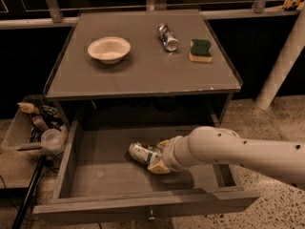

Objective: Pick 7up can from top drawer and place on counter

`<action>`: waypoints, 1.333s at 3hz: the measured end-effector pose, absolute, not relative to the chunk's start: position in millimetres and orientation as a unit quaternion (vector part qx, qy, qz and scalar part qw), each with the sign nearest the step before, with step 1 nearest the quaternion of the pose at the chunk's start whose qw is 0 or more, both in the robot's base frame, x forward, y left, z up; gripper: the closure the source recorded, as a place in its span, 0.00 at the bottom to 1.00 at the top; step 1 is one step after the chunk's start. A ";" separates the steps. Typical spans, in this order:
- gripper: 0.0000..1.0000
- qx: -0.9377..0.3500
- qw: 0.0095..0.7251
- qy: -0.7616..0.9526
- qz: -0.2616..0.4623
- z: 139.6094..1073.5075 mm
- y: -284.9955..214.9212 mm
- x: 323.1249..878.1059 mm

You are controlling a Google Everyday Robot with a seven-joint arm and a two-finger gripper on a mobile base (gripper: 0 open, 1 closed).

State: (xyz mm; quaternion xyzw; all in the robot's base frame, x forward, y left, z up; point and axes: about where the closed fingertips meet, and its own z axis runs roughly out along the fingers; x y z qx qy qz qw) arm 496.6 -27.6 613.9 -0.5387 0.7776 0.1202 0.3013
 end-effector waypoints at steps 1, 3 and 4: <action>1.00 -0.543 0.312 0.771 0.117 636.6 -28.5 491.3; 1.00 -0.554 0.360 0.741 0.118 714.8 -39.3 483.3; 1.00 -0.566 0.376 0.725 0.114 769.0 -51.2 494.3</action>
Offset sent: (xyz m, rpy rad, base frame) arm -0.0179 -0.0151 0.1062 0.0387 -0.1431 0.0356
